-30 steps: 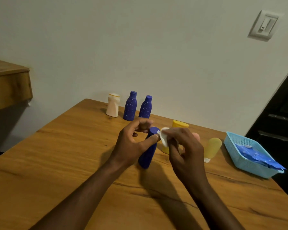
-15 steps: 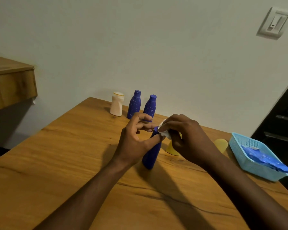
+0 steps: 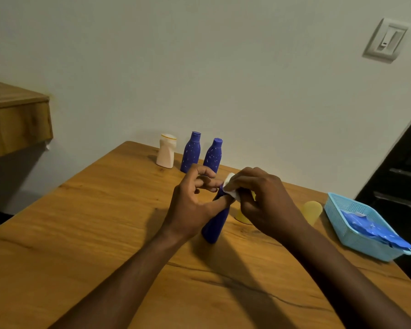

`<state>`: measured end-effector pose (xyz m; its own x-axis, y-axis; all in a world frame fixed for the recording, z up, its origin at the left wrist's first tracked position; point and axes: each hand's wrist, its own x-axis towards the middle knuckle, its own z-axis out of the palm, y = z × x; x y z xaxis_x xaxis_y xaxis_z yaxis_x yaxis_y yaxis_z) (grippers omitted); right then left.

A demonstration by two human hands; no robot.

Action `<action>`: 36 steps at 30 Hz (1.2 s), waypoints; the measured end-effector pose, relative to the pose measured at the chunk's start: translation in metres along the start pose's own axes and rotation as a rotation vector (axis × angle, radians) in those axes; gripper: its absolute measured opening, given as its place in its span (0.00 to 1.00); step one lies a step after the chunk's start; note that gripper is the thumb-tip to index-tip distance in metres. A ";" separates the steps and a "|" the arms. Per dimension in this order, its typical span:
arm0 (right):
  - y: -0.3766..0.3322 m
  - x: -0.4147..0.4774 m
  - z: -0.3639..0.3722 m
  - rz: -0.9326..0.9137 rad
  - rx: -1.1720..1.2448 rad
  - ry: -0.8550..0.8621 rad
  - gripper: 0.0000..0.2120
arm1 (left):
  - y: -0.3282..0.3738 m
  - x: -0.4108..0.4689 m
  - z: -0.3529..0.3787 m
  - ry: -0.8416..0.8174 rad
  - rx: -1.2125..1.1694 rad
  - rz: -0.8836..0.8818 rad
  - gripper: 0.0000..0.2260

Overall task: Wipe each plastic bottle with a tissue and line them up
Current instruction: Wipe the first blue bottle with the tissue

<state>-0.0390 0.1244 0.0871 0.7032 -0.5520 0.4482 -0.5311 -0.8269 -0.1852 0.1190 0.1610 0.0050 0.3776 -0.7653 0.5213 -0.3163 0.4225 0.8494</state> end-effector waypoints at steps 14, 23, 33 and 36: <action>0.017 -0.044 0.030 0.265 0.263 0.161 0.08 | -0.003 -0.003 0.000 0.042 0.037 0.031 0.19; 0.012 -0.076 0.078 0.358 0.471 0.173 0.16 | 0.002 -0.005 0.004 0.058 0.045 0.020 0.15; 0.023 -0.086 0.088 0.553 0.595 0.279 0.14 | 0.013 0.021 0.020 -0.022 0.086 0.020 0.13; 0.026 -0.087 0.089 0.598 0.647 0.310 0.14 | 0.013 0.032 0.022 -0.110 0.149 0.023 0.14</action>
<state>-0.0715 0.1414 -0.0346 0.1909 -0.9288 0.3177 -0.3316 -0.3657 -0.8697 0.1076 0.1313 0.0306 0.2744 -0.8082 0.5211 -0.4523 0.3697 0.8116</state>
